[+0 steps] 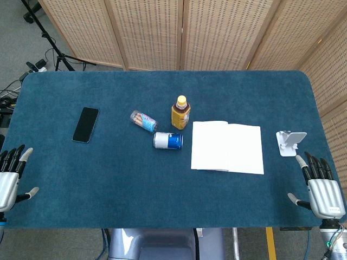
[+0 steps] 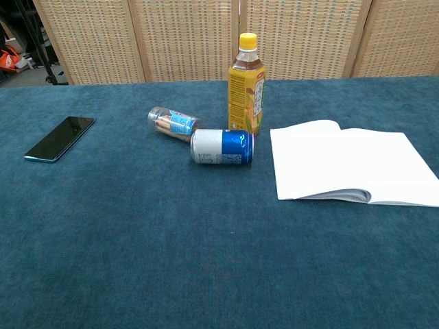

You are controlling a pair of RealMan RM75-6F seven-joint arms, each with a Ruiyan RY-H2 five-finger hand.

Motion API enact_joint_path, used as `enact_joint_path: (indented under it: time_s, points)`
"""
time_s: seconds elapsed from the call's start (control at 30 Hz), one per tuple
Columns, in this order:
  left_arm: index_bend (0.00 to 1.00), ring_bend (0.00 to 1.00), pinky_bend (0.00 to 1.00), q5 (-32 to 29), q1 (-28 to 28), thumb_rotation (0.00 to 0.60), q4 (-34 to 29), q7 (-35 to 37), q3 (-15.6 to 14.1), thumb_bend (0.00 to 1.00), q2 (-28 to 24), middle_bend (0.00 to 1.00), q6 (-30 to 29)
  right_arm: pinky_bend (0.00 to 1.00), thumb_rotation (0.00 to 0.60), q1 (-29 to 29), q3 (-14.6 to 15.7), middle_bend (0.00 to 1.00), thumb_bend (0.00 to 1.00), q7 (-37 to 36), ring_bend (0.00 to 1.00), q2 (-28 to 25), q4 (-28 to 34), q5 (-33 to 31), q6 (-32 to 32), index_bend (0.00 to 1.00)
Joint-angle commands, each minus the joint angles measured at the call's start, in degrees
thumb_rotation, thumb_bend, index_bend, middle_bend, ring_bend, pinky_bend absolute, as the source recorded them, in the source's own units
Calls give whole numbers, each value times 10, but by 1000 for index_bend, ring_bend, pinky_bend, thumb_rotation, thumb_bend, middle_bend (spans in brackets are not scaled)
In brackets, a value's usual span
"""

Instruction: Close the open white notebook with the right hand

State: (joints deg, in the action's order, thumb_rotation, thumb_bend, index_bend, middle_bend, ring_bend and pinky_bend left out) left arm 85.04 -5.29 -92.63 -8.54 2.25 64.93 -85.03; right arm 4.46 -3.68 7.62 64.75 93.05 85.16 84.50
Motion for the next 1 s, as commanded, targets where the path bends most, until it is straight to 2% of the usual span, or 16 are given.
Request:
enact_joint_path:
  time_s: [0.03,1.0]
  points:
    - [0,0,0,0,0,600,0,0,0,0,0,0,1,0,600,0,0,0,105,0,0,0,1,0,0,0]
    - [0,0,0,5,0,600,-5,-2,-2,0,-3,0,-2,0,600,3,2,0,105,19,0,12,-4,11,2,0]
